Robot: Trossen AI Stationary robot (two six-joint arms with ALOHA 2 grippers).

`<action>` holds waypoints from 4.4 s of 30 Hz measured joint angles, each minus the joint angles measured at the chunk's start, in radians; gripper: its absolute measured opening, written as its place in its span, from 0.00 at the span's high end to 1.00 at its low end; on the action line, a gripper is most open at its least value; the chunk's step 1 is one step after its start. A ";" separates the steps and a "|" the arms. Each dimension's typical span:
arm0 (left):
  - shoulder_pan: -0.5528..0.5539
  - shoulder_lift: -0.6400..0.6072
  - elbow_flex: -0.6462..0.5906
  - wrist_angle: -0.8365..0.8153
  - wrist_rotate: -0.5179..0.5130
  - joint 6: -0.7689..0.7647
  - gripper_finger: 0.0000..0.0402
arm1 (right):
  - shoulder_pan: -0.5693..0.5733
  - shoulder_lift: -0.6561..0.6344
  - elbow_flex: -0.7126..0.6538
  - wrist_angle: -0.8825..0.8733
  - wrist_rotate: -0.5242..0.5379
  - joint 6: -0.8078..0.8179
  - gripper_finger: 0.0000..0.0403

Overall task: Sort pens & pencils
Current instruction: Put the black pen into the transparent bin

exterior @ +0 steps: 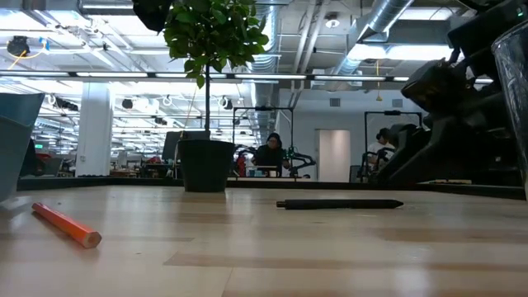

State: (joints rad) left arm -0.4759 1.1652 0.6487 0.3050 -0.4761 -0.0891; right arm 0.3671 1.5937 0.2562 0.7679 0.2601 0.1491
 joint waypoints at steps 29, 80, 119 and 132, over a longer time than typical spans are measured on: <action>0.000 0.000 0.000 -0.008 0.000 0.018 0.82 | -0.005 0.487 -0.009 0.642 0.006 0.012 0.46; 0.000 0.000 0.001 -0.031 0.026 0.014 0.82 | -0.003 0.489 0.000 0.605 0.030 0.030 0.86; 0.000 0.000 0.001 -0.032 0.026 0.014 0.82 | -0.003 0.491 0.000 0.613 0.032 0.027 0.85; 0.000 0.000 0.001 -0.037 0.026 0.006 0.82 | -0.003 0.490 0.000 0.613 0.033 0.027 0.85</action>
State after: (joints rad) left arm -0.4763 1.1652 0.6495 0.2676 -0.4503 -0.0826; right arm 0.3641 2.0838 0.2558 1.3811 0.2928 0.1757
